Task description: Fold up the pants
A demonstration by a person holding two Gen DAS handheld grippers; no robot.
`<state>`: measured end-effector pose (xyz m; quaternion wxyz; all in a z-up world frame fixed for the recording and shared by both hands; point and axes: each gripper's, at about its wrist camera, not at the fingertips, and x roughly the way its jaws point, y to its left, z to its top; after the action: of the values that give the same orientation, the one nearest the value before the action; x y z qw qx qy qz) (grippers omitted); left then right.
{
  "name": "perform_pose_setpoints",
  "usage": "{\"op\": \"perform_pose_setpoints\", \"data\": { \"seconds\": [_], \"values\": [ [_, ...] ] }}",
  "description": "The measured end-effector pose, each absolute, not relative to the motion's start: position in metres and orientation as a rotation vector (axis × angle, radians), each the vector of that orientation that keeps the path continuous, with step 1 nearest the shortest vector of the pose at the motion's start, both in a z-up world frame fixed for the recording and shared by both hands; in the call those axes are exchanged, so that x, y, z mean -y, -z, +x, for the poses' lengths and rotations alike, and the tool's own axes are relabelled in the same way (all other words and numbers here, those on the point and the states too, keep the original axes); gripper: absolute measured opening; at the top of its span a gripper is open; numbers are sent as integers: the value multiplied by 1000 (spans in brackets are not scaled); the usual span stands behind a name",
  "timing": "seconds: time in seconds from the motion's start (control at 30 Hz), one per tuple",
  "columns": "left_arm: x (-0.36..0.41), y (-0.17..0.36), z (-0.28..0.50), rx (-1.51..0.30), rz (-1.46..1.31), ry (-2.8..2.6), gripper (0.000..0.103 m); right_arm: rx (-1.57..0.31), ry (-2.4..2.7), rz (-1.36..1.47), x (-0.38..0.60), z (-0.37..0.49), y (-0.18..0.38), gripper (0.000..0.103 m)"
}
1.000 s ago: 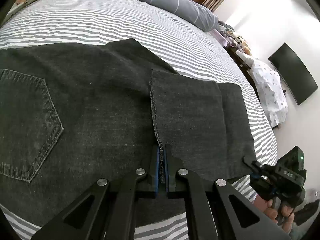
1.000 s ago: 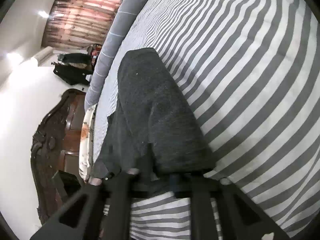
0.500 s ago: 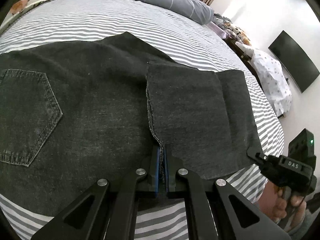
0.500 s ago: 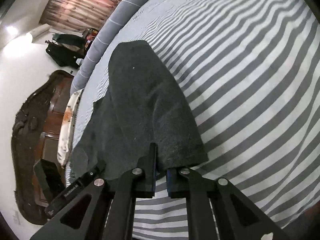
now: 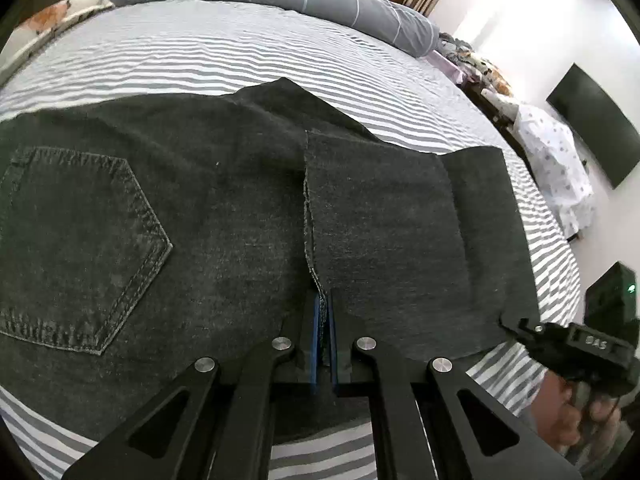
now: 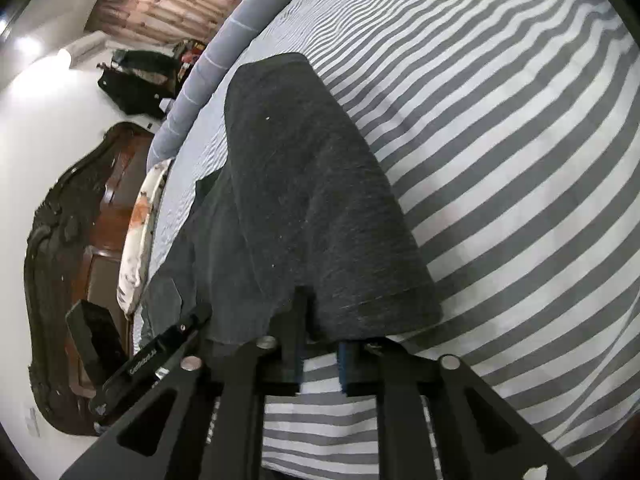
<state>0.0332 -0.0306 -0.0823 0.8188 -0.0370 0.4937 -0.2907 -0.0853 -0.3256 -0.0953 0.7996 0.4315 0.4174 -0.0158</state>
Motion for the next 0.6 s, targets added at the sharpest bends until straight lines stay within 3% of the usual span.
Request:
{"op": "perform_pose_setpoints", "data": {
  "seconds": [0.07, 0.13, 0.17, 0.4, 0.6],
  "values": [
    [34, 81, 31, -1044, -42, 618, 4, -917, 32, 917, 324, -85, 92, 22],
    [35, 77, 30, -1040, -30, 622, 6, -941, 27, 882, 318, -85, 85, 38],
    [34, 75, 30, -1036, -32, 621, 6, -966, 25, 856, 314, -87, 81, 41],
    [23, 46, 27, -920, -38, 612, 6, -1073, -131, 742, 290, -99, 55, 42],
    [49, 38, 39, -896, -28, 664, 7, -909, -70, 511, 292, -69, 4, 39]
  ]
}}
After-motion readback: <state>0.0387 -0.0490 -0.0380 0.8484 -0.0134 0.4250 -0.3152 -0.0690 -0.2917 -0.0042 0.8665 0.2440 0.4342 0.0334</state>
